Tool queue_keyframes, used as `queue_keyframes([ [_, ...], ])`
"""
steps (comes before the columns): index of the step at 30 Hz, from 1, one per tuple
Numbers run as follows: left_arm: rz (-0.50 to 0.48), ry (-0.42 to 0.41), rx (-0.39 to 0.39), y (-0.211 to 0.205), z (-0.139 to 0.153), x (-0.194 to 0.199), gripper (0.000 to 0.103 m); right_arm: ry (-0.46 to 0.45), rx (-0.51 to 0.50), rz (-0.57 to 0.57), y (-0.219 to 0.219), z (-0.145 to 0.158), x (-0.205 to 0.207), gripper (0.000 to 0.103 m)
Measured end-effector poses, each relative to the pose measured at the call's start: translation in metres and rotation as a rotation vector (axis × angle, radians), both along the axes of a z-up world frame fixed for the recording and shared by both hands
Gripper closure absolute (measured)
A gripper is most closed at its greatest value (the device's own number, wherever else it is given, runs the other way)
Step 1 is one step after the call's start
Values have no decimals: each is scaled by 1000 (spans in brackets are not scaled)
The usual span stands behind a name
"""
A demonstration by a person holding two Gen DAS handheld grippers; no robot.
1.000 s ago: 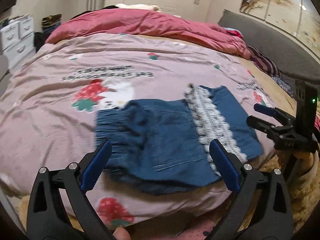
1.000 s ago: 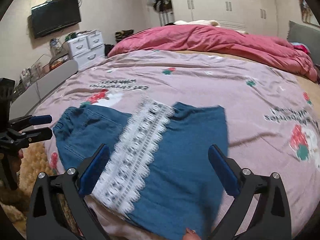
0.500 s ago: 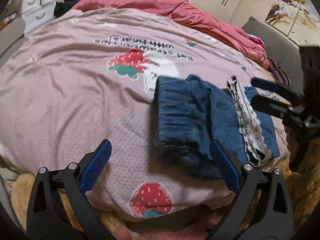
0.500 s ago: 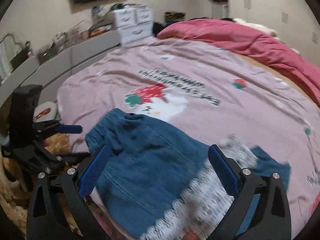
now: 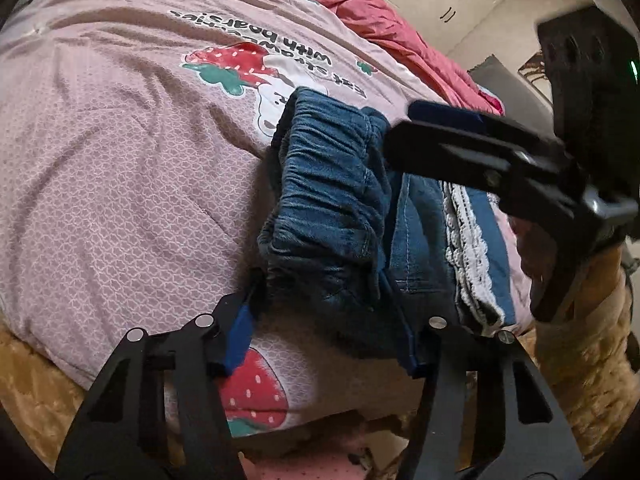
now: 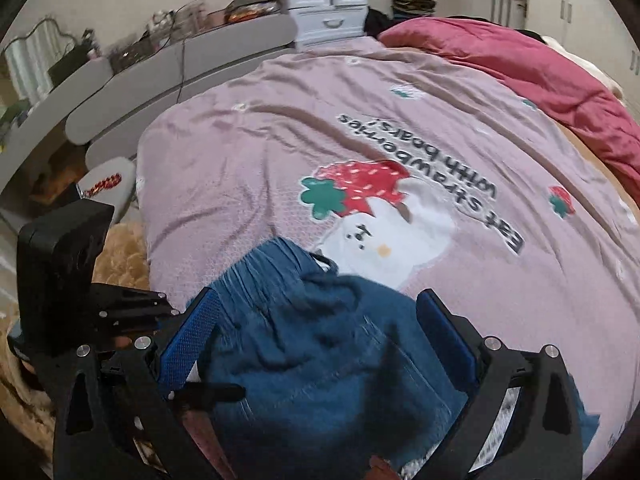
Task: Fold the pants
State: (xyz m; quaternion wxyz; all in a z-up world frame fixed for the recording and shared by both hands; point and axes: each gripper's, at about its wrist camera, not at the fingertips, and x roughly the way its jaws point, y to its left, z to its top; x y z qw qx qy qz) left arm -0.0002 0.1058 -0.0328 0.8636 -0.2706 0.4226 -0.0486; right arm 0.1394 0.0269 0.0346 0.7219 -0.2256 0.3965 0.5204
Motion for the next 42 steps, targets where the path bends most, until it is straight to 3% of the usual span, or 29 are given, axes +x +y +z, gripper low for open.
queue_keyframes([
  [6, -1, -1, -10, 3, -1, 2, 55, 53, -44, 60, 25, -18, 5, 8],
  [8, 0, -2, -16, 4, -2, 2, 55, 90, -63, 60, 29, -26, 9, 19],
  [11, 3, -2, -32, 6, -3, 0, 55, 176, -58, 66, 30, -40, 12, 46],
  [13, 7, -6, -50, 9, -3, -3, 55, 192, -34, 55, 24, -40, 13, 58],
  [16, 12, -11, -77, 12, -2, -7, 51, 197, 7, 48, 11, -27, 15, 66],
  [18, 9, -19, -83, 12, 1, -8, 41, 185, 38, 56, 1, -15, 13, 67],
  [25, 21, -27, -126, 5, 6, -6, 23, 156, 131, 62, -35, 21, 5, 67],
  [29, -30, -46, -184, -7, 11, 4, 24, 154, 173, 57, -54, 30, 8, 67],
  [33, -80, -58, -264, -22, 18, 17, 46, 148, 206, 37, -72, 33, 11, 67],
  [42, -157, -96, -179, -66, 48, 34, 47, 153, 286, -37, -129, 34, 33, 67],
])
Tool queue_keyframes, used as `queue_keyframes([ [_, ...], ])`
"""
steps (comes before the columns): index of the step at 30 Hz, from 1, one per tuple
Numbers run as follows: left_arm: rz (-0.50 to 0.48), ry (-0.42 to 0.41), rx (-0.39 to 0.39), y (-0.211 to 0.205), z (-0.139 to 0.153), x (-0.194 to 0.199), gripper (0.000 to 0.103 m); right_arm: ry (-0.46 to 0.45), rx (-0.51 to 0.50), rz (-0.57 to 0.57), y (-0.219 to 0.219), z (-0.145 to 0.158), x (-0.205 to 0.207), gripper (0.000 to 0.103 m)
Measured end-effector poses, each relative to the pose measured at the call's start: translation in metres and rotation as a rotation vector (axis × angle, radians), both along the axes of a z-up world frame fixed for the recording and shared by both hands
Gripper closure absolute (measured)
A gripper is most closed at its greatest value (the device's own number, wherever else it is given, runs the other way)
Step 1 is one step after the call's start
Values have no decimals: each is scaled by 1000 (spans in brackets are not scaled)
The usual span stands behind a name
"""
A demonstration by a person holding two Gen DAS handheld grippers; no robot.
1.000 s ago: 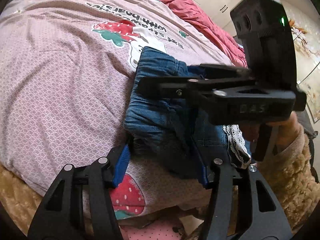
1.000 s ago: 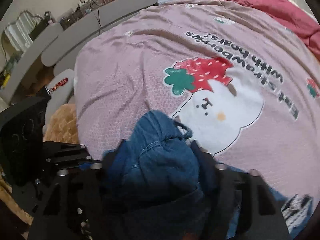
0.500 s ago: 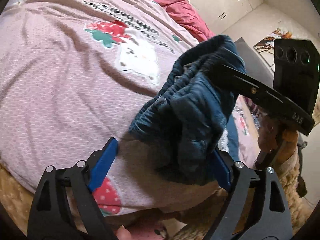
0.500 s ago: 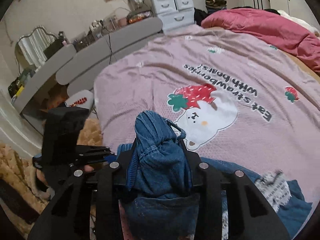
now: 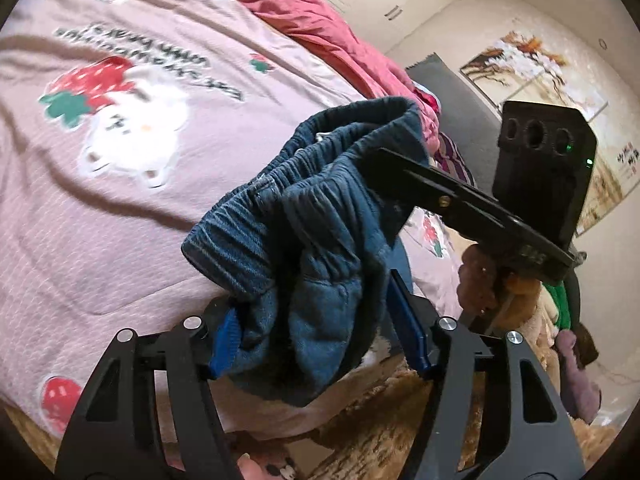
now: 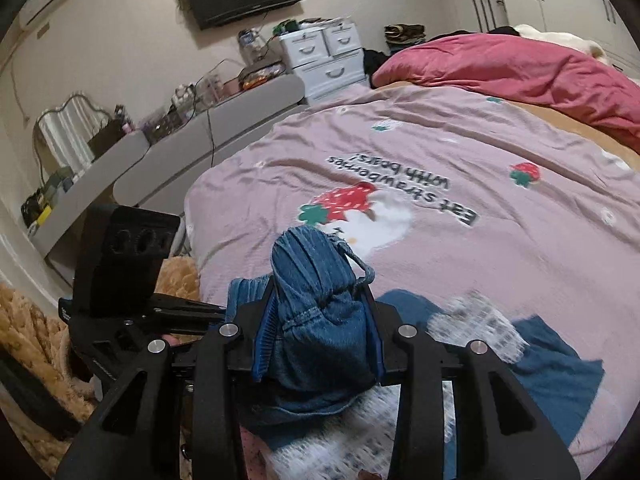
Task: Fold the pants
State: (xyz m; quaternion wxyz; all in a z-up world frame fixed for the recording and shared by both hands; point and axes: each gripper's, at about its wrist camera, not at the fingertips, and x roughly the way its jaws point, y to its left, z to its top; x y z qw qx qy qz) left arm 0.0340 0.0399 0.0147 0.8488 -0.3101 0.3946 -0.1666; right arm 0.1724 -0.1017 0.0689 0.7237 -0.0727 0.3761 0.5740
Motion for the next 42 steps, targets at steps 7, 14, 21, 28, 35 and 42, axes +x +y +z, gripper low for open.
queue_keyframes([
  [7, -74, -14, 29, -34, 3, 20, 47, 24, 16, -72, -41, -4, 14, 65],
  [14, -185, -50, 83, -70, 10, 34, 41, 79, 56, -194, -99, -5, 23, 52],
  [21, -295, -12, 109, -97, -10, 42, 41, 71, 37, -357, -155, -11, 17, 41],
  [28, -305, -20, 207, -116, -14, 39, 39, 97, -140, -380, -142, -47, 15, 44],
  [35, -303, -9, 193, -111, -19, 41, 39, 36, -299, -434, -142, -64, 15, 42],
  [42, -280, -16, 208, -109, -11, 30, 36, -15, -261, -440, -144, -54, 8, 39],
])
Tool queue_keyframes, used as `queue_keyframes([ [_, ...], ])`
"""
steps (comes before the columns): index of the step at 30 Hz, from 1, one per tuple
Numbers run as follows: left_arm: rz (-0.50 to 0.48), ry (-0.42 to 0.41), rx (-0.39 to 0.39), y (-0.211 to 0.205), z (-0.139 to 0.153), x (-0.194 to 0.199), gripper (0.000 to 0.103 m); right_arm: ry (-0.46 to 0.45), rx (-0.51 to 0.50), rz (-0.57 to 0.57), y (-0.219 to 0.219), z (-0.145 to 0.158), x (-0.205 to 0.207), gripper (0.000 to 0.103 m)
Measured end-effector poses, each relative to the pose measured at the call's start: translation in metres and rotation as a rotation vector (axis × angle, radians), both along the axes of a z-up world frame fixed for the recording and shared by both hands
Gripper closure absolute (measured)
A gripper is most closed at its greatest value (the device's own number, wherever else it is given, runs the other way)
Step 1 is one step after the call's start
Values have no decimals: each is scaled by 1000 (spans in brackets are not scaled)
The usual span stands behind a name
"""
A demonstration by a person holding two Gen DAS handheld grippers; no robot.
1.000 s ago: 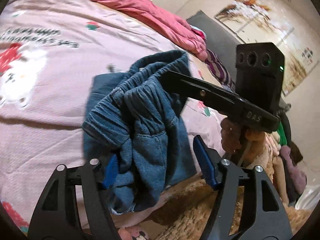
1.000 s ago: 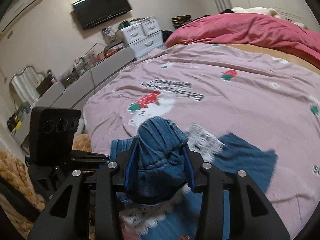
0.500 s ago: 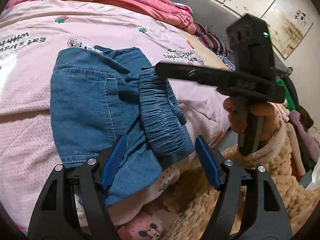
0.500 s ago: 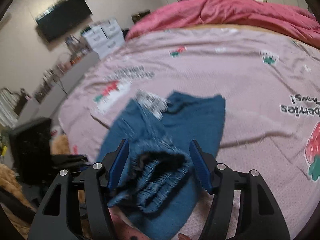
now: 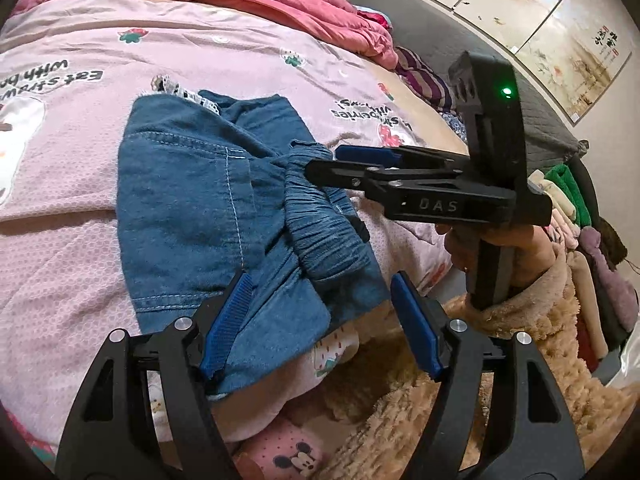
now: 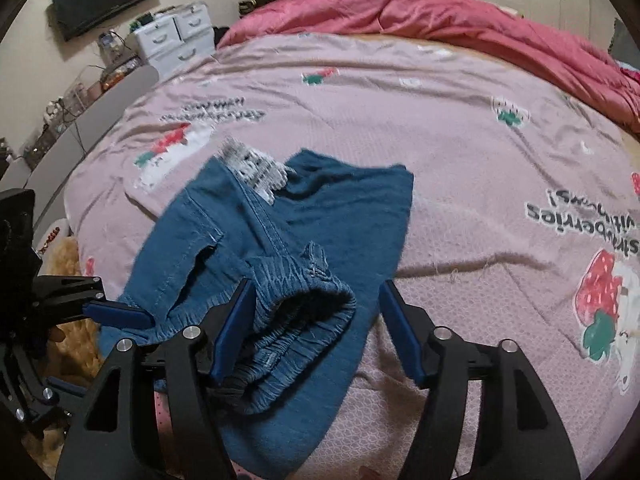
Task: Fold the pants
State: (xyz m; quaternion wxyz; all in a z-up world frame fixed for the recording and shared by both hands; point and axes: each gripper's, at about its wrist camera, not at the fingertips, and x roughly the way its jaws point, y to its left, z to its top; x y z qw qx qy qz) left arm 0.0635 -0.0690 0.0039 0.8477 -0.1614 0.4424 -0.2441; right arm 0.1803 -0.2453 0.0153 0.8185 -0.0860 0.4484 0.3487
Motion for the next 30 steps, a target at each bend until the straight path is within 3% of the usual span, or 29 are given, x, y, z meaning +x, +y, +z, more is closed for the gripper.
queue_keyframes([
  [9, 32, -37, 54, 1, 14, -5, 34, -90, 58, -4, -11, 21, -14, 38],
  [12, 46, -46, 68, 3, 18, -4, 28, -99, 77, -30, -18, 24, -17, 22],
  [20, 71, -61, 102, 6, 24, 1, 26, -139, 130, -68, -38, 31, -33, 22],
  [30, 112, -68, 126, 18, 24, 9, 23, -206, 153, -28, -47, 40, -63, 22],
])
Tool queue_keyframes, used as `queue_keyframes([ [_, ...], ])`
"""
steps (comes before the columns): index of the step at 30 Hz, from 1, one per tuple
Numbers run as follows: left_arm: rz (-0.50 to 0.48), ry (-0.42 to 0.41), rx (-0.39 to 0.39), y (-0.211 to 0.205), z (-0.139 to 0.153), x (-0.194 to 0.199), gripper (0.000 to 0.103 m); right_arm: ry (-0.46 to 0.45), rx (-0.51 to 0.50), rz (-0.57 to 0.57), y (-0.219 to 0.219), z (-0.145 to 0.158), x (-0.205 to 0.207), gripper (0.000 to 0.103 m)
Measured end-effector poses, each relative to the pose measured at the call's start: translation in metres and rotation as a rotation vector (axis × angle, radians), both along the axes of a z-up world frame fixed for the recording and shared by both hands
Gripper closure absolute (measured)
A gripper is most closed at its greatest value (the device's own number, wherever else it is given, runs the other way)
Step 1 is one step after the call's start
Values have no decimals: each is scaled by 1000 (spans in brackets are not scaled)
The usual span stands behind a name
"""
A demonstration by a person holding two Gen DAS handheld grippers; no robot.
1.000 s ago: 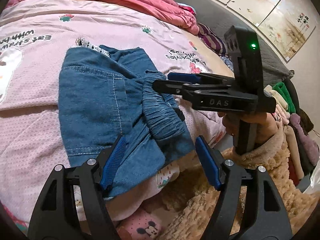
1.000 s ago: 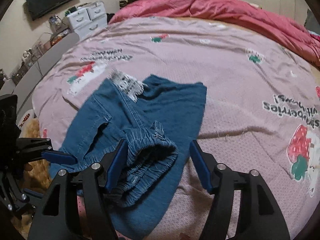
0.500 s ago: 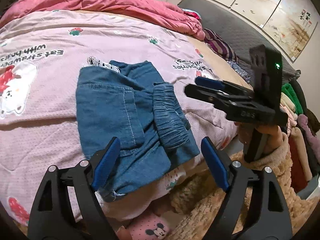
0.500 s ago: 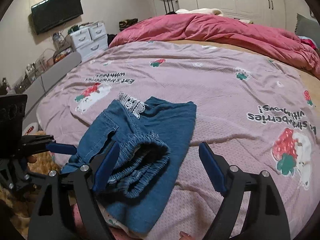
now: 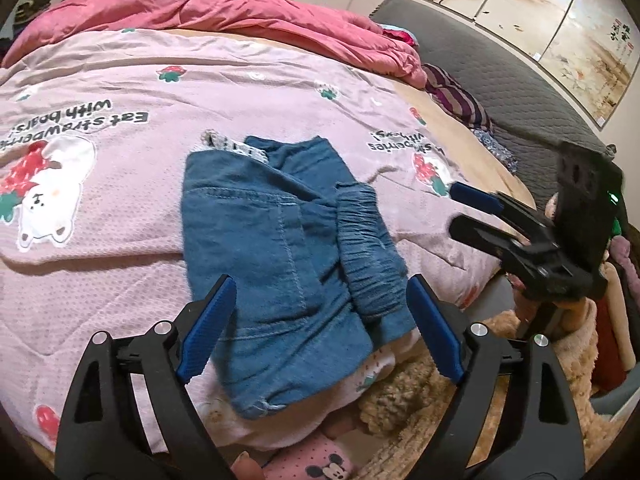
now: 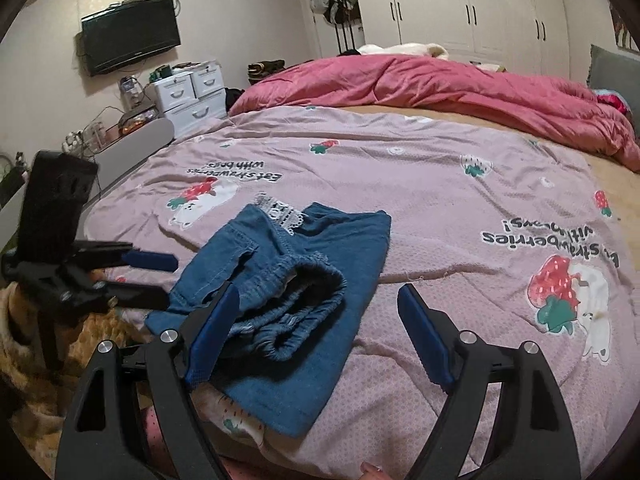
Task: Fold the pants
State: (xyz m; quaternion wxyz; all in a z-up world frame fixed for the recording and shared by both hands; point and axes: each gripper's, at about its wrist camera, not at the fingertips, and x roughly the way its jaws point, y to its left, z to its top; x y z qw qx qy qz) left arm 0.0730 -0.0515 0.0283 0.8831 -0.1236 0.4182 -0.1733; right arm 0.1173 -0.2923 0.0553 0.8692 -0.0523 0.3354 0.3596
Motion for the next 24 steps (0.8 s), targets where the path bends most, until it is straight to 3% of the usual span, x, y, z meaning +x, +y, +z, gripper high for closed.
queue_keyframes([
  [5, 37, -3, 26, 16, -3, 10, 23, -54, -23, 48, 9, 7, -21, 22],
  [12, 78, 20, 70, 42, -13, 32, 23, -133, -134, 165, 48, 10, -64, 22],
  [20, 66, 58, 42, 51, -25, 55, 23, -213, -280, 352, 105, -5, -99, 24],
  [24, 51, 56, 43, 48, -28, 62, 23, -242, -346, 460, 135, -17, -108, 41],
])
